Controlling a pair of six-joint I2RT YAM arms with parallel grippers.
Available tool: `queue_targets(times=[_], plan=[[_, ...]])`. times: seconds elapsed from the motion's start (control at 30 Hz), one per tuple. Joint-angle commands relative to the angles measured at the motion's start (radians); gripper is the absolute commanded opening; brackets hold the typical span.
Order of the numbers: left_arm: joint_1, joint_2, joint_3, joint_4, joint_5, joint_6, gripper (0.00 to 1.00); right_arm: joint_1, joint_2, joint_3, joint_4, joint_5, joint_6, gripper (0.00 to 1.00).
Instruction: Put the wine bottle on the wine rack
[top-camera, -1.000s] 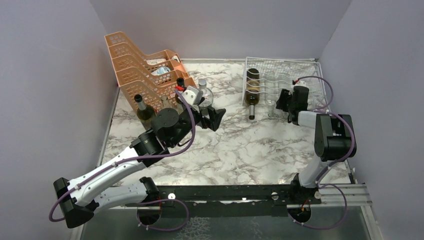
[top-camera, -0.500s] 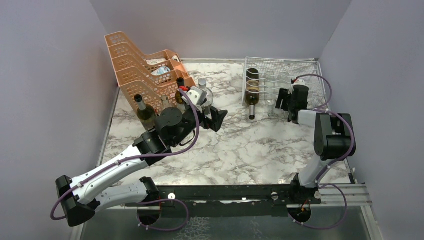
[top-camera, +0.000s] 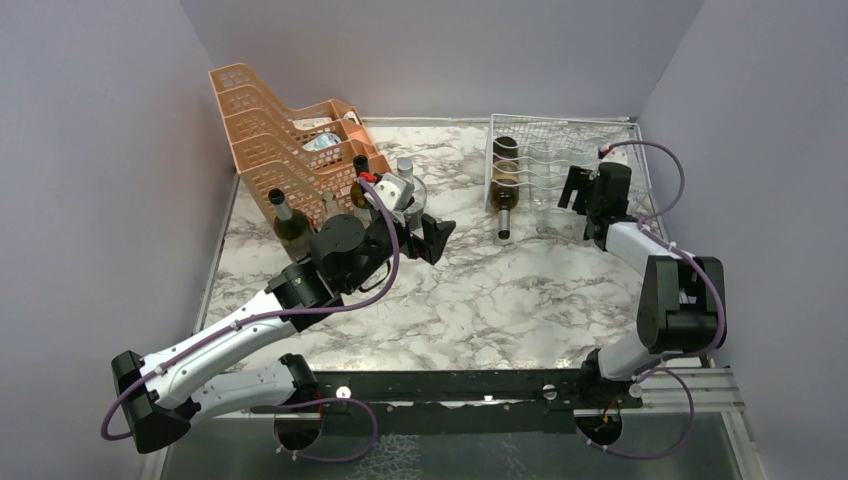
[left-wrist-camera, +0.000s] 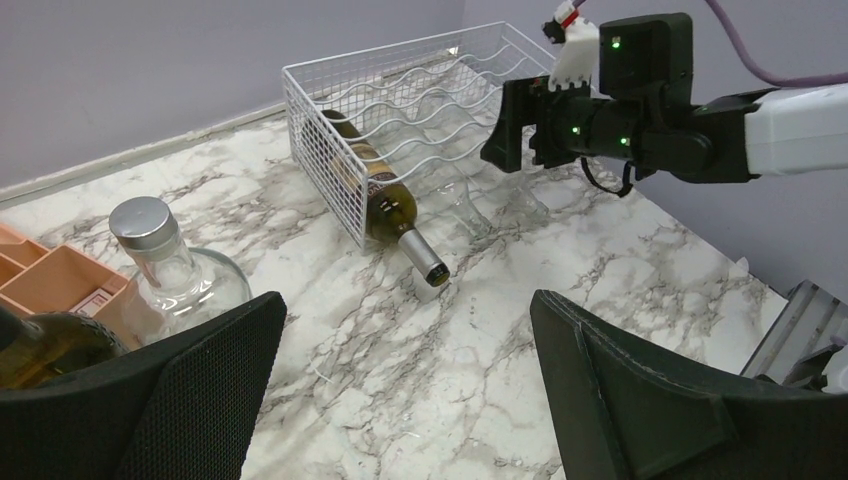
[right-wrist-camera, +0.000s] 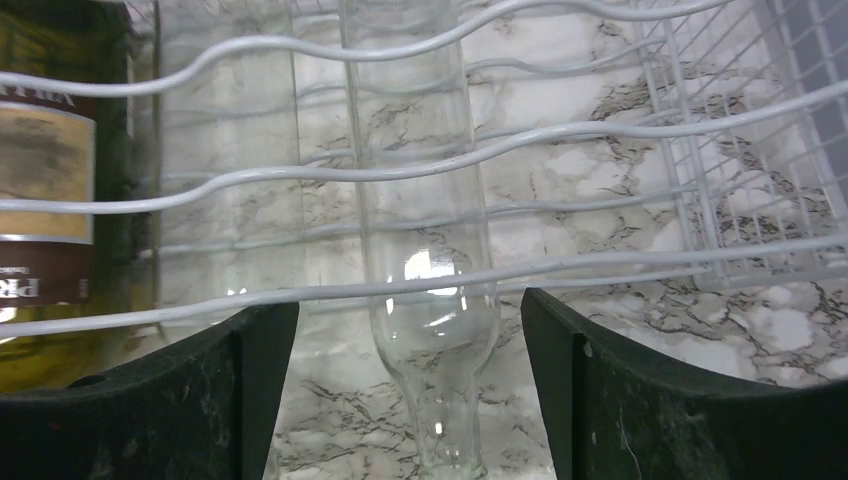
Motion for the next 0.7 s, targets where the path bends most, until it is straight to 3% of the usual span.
queue_targets(times=[0.0,0.23,0.5,0.67], plan=[[-0.001,-0.013,0.016,-0.001,0.019,0.012,0.99,-0.003,-0.135,0.006,-0.145,0.049,0.066,0.84],[0.000,-0.016,0.023,0.001,0.022,0.022,0.99,-0.003,-0.276,0.058,-0.381,-0.051,0.106,0.80],[0.000,-0.013,0.032,0.000,0.027,0.034,0.99,-0.003,-0.273,0.148,-0.573,-0.041,0.175,0.76],[0.000,-0.012,0.044,-0.006,0.026,0.035,0.99,0.006,-0.256,0.210,-0.619,-0.212,0.168,0.66]])
